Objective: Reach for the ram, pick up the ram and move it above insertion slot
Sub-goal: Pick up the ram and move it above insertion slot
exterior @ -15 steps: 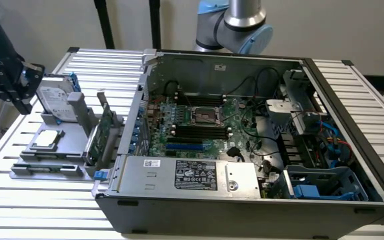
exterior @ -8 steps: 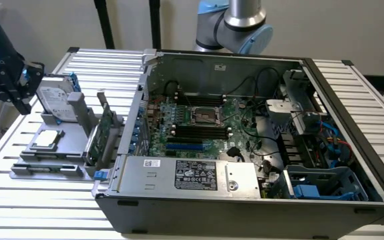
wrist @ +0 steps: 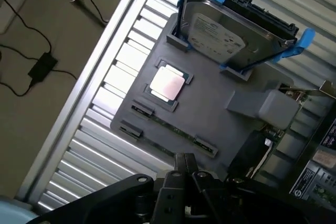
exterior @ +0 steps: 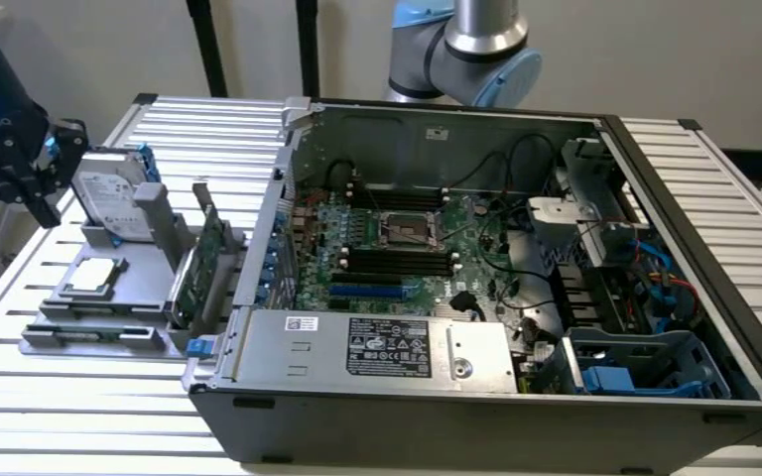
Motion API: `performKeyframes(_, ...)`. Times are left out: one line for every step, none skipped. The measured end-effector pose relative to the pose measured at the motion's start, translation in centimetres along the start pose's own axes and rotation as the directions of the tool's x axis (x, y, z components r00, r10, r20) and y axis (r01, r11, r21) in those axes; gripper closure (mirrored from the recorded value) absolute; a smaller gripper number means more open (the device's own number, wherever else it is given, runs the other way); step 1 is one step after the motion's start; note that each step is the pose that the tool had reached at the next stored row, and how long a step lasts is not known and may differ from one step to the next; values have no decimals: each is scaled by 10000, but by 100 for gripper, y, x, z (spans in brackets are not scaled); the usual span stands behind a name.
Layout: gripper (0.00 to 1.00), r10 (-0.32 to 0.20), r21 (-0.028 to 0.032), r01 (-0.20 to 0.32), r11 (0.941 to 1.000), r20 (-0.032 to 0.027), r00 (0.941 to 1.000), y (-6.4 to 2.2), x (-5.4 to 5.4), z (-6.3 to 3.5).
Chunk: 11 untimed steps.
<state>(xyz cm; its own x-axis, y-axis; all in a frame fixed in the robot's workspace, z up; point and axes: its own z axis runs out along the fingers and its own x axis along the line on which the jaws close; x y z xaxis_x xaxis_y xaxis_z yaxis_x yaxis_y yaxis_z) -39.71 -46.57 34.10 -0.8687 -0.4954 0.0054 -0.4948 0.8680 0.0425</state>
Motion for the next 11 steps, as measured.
performKeyframes(89, -179, 1, 179, 9998, -7, 9998, 0, 0, 0)
performKeyframes(89, -359, 2, 359, 9994, -15, 9994, 0, 0, 0)
performKeyframes(89, -554, 2, 554, 9985, -23, 9985, 0, 0, 0)
performKeyframes(89, -734, 2, 734, 9973, -31, 9973, 0, 0, 0)
performKeyframes(89, -913, 2, 913, 9958, -39, 9958, 0, 0, 0)
performKeyframes(89, -1092, 3, 1092, 9940, -47, 9940, 0, 0, 0)
performKeyframes(89, -1271, 3, 1272, 9919, -54, 9919, 0, 0, 0)
performKeyframes(89, -1448, 3, 1448, 9895, -62, 9894, 0, 0, 0)
performKeyframes(89, -1627, 3, 1627, 9867, -68, 9866, -1, 0, 1)
performKeyframes(89, -1814, 3, 1814, 9834, -78, 9834, 0, 0, 0)
performKeyframes(89, -1991, 2, 1991, 9800, -84, 9799, -1, 0, 0)
